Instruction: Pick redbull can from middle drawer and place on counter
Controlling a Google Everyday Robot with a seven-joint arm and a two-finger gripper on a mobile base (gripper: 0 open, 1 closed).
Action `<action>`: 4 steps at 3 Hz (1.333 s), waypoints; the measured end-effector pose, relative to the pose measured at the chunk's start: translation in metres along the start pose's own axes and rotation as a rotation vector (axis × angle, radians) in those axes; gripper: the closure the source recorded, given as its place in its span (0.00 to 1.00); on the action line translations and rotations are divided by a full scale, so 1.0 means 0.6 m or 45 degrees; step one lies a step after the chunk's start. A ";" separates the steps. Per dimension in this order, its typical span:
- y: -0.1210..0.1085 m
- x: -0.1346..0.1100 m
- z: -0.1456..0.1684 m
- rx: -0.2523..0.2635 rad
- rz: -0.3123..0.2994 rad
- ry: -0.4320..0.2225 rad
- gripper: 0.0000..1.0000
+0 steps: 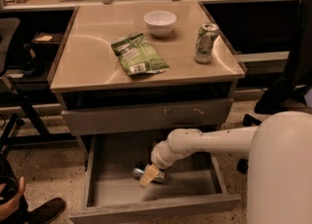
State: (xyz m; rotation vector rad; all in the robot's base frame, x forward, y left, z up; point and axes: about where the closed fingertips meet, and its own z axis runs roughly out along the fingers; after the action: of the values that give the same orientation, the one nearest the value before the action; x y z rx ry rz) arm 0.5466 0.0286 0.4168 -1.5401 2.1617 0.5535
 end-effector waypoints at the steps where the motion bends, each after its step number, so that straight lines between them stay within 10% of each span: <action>1: -0.004 0.018 0.017 -0.003 0.027 0.003 0.00; 3: 0.008 0.064 0.028 -0.014 0.086 0.025 0.00; 4: 0.008 0.064 0.028 -0.014 0.086 0.025 0.18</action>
Offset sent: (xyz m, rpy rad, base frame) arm -0.0144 -0.0208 -0.0402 -0.0106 0.0558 -0.0539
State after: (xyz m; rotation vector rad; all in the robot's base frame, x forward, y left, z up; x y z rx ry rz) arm 0.5326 0.0092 0.3822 -1.4889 2.2358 0.5748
